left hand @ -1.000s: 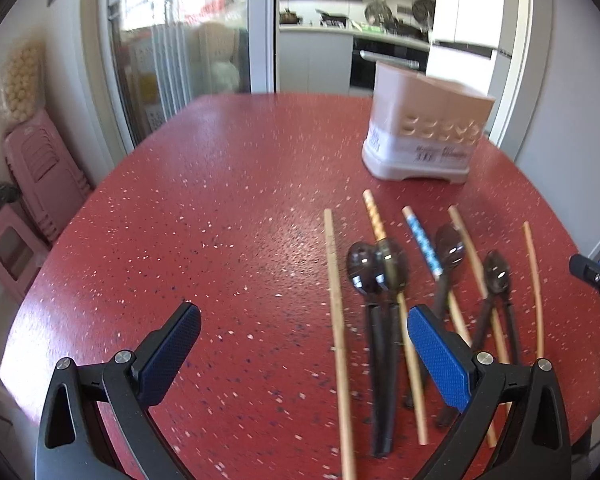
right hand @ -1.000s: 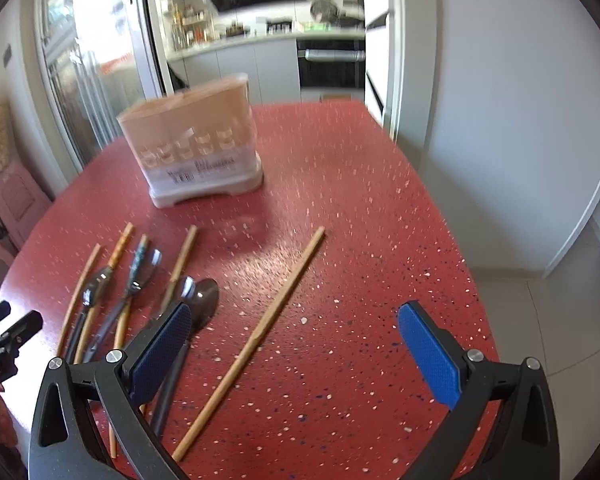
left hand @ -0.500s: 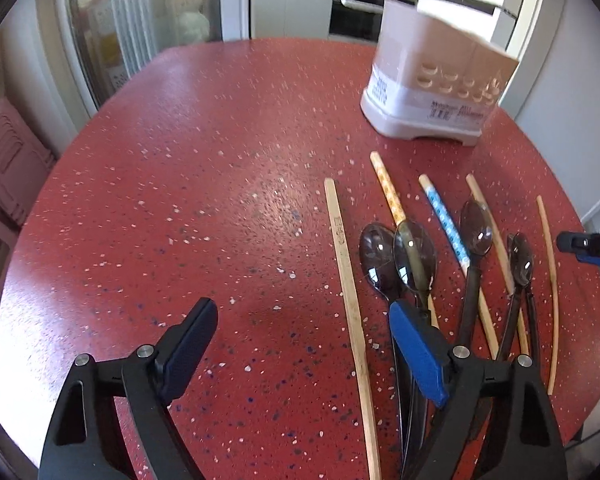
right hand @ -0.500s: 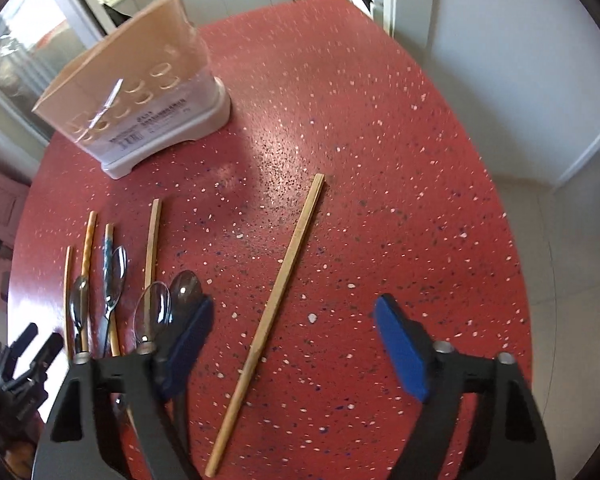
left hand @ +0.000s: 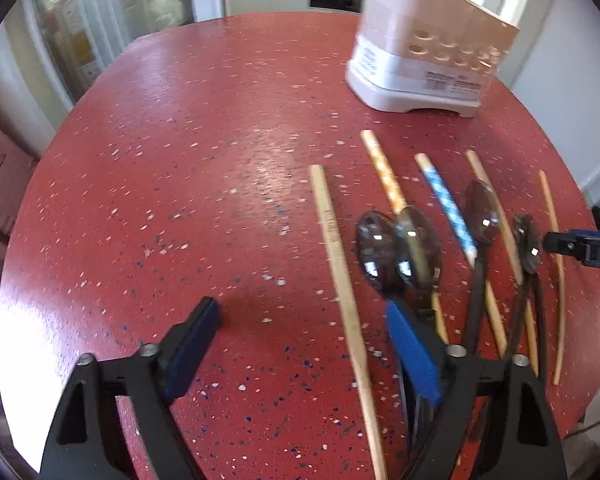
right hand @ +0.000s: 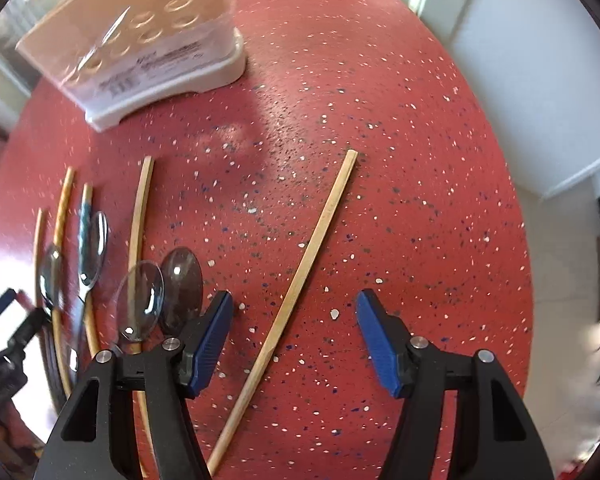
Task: Organize utensils
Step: 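Close the right tool on a plain wooden chopstick while the left tool grasps another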
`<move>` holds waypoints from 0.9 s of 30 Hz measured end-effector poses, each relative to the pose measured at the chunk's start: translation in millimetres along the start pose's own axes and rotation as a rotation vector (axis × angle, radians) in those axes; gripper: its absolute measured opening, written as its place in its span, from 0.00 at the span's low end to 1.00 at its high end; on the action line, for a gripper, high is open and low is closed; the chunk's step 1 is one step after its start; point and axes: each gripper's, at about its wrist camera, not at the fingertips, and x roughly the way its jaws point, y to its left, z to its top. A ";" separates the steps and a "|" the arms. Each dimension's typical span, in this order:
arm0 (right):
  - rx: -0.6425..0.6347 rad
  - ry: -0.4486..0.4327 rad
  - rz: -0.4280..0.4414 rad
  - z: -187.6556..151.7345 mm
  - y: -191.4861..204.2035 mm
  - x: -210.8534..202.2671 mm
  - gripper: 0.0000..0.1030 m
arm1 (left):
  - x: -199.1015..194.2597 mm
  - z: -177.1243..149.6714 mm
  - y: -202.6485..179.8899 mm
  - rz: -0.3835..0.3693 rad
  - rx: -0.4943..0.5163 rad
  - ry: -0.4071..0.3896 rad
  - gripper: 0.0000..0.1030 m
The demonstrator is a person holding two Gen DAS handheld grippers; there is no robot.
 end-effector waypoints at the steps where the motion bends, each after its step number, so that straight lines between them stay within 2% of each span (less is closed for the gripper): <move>1: -0.008 -0.003 0.001 -2.0 2.9 -1.7 0.59 | 0.7 4.0 -2.9 -0.004 0.012 0.007 0.93; 2: -0.012 -0.002 0.004 -2.8 2.8 -2.7 0.57 | 1.0 6.3 -5.5 -0.011 0.024 0.016 0.90; 4: -0.015 0.000 0.005 -5.4 3.8 -3.5 0.45 | 2.8 14.5 -12.2 -0.021 0.043 0.034 0.81; 9: -0.033 0.022 0.013 -7.1 -2.9 -9.9 0.28 | 8.3 31.5 -24.6 -0.024 0.051 0.084 0.71; 11: -0.044 0.032 0.020 -5.5 -9.7 -10.6 0.22 | 10.0 38.1 -28.8 -0.037 0.055 0.106 0.63; 12: -0.048 0.034 0.025 -4.6 -17.8 -10.6 0.14 | 12.7 42.6 -33.0 -0.040 0.056 0.111 0.59; 15: -0.058 0.032 0.051 -4.9 -26.7 -10.6 0.09 | 11.1 45.9 -42.3 -0.068 0.064 0.116 0.41; 17: -0.063 0.016 0.063 -6.7 -31.9 -11.7 0.07 | 10.6 47.5 -47.8 -0.050 0.070 0.103 0.36; 20: -0.051 -0.009 0.130 -13.3 -46.3 -13.7 0.06 | 8.1 44.7 -55.7 -0.023 0.060 0.066 0.34; 27: 0.009 -0.054 0.284 -25.3 -83.8 -18.8 0.06 | -18.6 27.9 -57.0 -0.022 0.010 -0.060 0.34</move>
